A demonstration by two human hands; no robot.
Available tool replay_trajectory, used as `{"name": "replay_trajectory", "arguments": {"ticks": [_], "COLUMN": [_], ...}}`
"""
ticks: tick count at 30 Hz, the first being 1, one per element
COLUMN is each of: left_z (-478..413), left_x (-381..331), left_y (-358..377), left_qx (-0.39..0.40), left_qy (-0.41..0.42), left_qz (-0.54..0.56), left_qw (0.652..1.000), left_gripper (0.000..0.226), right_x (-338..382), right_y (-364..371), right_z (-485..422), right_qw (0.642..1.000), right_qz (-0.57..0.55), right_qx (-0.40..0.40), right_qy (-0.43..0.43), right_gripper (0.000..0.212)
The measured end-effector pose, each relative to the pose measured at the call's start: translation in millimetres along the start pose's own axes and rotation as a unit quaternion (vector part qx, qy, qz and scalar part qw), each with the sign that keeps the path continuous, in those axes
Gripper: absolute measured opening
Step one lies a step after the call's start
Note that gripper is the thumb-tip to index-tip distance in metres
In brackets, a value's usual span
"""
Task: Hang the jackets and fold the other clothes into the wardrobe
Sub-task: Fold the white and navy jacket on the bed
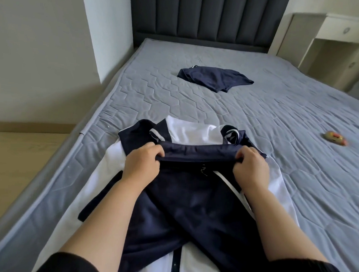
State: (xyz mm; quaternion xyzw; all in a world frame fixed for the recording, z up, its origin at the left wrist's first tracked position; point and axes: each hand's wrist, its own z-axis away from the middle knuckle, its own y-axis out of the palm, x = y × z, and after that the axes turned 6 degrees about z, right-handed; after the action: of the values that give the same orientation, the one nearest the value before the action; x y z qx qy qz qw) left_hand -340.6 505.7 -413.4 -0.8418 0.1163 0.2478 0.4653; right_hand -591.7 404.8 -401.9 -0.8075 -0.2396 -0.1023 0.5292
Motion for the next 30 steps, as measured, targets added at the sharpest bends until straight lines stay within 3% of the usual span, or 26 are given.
{"name": "replay_trajectory", "arguments": {"ticks": [2, 5, 7, 9, 11, 13, 16, 19, 22, 24, 27, 30], "left_z": [-5.4, -18.3, -24.4, -24.9, -24.1, -22.8, -20.2, -19.6, -21.7, -23.0, -26.1, -32.6], "left_x": [6.2, 8.3, 9.2, 8.2, 8.3, 8.5, 8.9, 10.9, 16.0, 16.1, 11.7, 10.5], "left_y": [-2.2, -8.4, -5.4, 0.1, 4.9, 8.1, 11.0, 12.7, 12.6, 10.7, 9.2, 3.2], "left_qx": [0.099, 0.116, 0.078, 0.062, 0.08, 0.086, 0.017, -0.026, -0.002, 0.02, 0.031, 0.044], "left_qy": [-0.065, -0.198, -0.311, -0.372, -0.393, -0.406, -0.432, -0.444, -0.437, -0.425, -0.439, -0.466], "left_qz": [0.116, 0.326, 0.388, 0.389, 0.376, 0.373, 0.415, 0.449, 0.424, 0.443, 0.509, 0.549], "left_qw": [0.986, 0.917, 0.864, 0.84, 0.835, 0.829, 0.801, 0.775, 0.793, 0.789, 0.739, 0.692], "left_gripper": [0.019, 0.022, 0.033, 0.035, 0.039, 0.038, 0.02, 0.01, 0.014, 0.025, 0.026, 0.039], "right_x": [-4.9, -7.5, -7.0, -7.7, -8.7, -9.7, -10.8, -9.8, -5.9, -5.9, -8.5, -8.8], "right_y": [3.8, 6.0, 5.8, 8.7, 14.6, 20.3, 20.5, 16.6, 11.3, 9.0, 11.4, 12.8], "right_z": [-2.2, -10.3, -17.7, -18.6, -14.6, -11.8, -13.1, -16.3, -16.8, -18.6, -21.9, -25.4], "right_qw": [0.997, 0.974, 0.915, 0.856, 0.852, 0.86, 0.843, 0.874, 0.89, 0.875, 0.85, 0.776], "right_qz": [-0.018, -0.167, -0.319, -0.381, -0.358, -0.349, -0.391, -0.331, -0.259, -0.269, -0.316, -0.433], "right_qx": [0.081, 0.104, 0.094, 0.145, 0.195, 0.191, 0.167, 0.136, 0.187, 0.23, 0.217, 0.198], "right_qy": [0.009, 0.11, 0.228, 0.317, 0.329, 0.318, 0.33, 0.33, 0.325, 0.329, 0.362, 0.414], "right_gripper": [0.021, 0.025, 0.013, 0.028, 0.036, 0.028, 0.019, 0.018, 0.01, 0.008, 0.016, 0.029]}}
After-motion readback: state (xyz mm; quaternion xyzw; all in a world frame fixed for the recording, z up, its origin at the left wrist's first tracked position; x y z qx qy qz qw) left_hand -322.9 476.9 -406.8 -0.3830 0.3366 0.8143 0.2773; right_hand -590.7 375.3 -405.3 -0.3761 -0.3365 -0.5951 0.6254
